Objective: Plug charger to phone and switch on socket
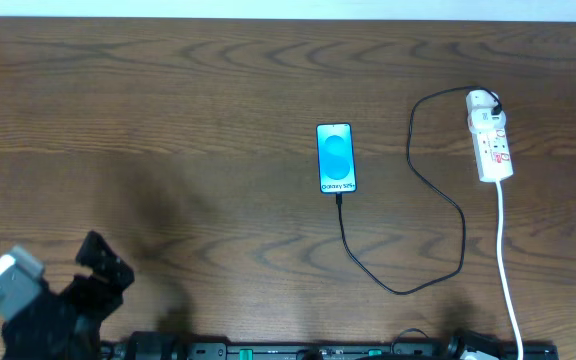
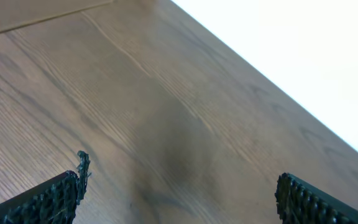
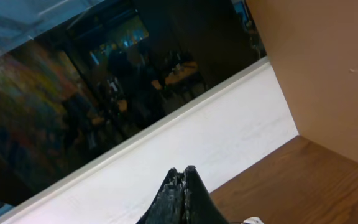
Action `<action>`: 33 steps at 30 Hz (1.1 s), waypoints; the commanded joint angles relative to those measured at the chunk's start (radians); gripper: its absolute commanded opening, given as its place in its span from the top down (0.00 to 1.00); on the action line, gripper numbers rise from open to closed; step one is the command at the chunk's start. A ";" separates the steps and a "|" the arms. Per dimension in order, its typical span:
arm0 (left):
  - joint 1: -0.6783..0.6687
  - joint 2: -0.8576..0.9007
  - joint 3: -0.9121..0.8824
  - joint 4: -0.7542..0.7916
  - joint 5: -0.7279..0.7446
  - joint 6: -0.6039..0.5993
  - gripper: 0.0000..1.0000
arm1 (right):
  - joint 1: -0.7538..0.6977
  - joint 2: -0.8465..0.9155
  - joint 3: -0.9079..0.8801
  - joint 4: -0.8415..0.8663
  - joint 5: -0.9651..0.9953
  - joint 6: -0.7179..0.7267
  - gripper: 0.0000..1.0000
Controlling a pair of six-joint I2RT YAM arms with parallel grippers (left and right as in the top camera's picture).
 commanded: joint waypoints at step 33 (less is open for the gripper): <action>0.066 -0.344 -0.004 -0.235 -0.014 -0.012 0.00 | 0.004 -0.071 -0.027 0.002 -0.115 -0.007 0.99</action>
